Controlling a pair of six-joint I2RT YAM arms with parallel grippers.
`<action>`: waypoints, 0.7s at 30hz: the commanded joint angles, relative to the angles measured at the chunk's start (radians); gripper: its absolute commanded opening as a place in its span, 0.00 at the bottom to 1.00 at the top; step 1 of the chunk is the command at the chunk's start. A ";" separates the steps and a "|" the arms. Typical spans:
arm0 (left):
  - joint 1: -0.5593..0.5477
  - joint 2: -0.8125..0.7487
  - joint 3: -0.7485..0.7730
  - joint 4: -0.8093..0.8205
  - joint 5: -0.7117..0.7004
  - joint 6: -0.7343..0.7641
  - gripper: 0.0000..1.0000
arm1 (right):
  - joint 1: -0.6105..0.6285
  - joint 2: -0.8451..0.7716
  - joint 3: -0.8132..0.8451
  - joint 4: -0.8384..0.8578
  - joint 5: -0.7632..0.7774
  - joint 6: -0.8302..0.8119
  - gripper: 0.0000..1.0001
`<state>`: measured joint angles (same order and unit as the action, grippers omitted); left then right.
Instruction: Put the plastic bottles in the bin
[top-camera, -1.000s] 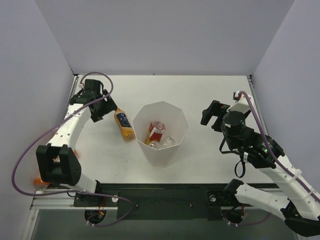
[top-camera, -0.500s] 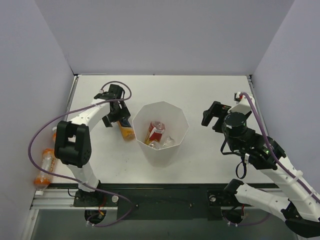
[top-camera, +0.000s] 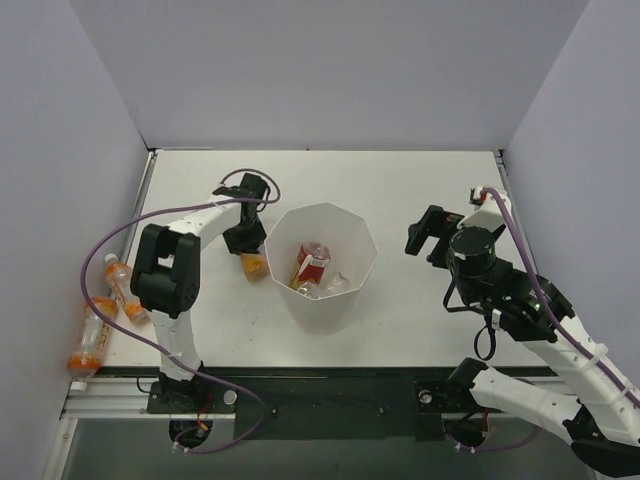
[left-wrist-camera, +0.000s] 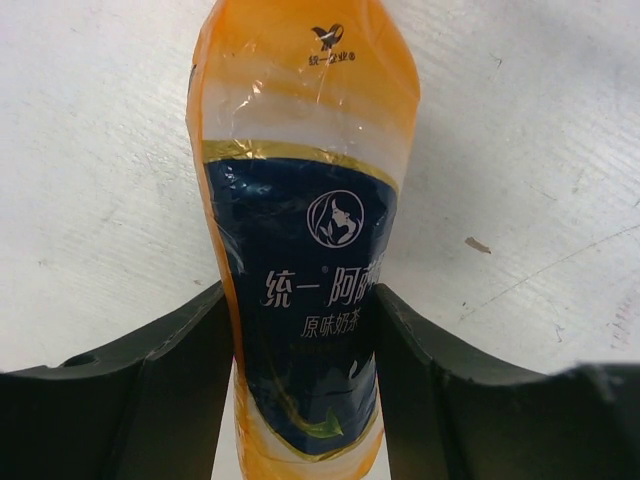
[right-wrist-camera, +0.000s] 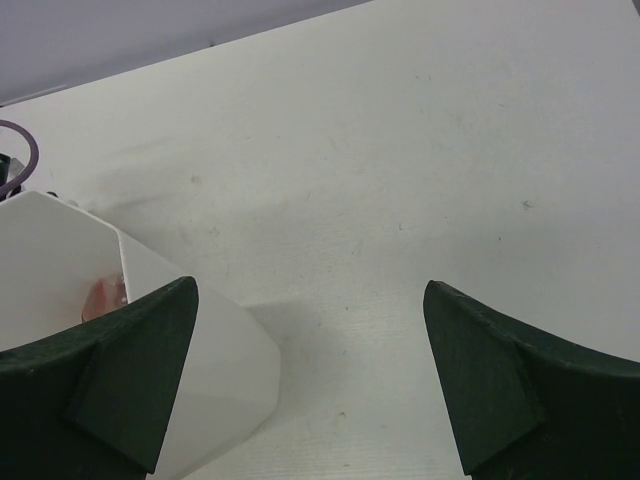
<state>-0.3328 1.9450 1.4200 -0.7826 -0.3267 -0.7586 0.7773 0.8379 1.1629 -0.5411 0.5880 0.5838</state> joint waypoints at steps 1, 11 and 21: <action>0.006 -0.115 0.056 -0.024 -0.057 0.031 0.51 | -0.009 0.001 -0.003 -0.008 0.033 0.005 0.89; -0.141 -0.510 0.382 0.012 -0.175 0.330 0.31 | -0.009 0.015 -0.006 -0.005 0.052 -0.001 0.89; -0.700 -0.636 0.386 0.081 -0.159 0.435 0.27 | -0.010 -0.013 -0.022 -0.028 0.073 0.014 0.89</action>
<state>-0.8776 1.2648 1.8893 -0.6945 -0.4416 -0.3798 0.7719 0.8474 1.1526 -0.5438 0.6056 0.5842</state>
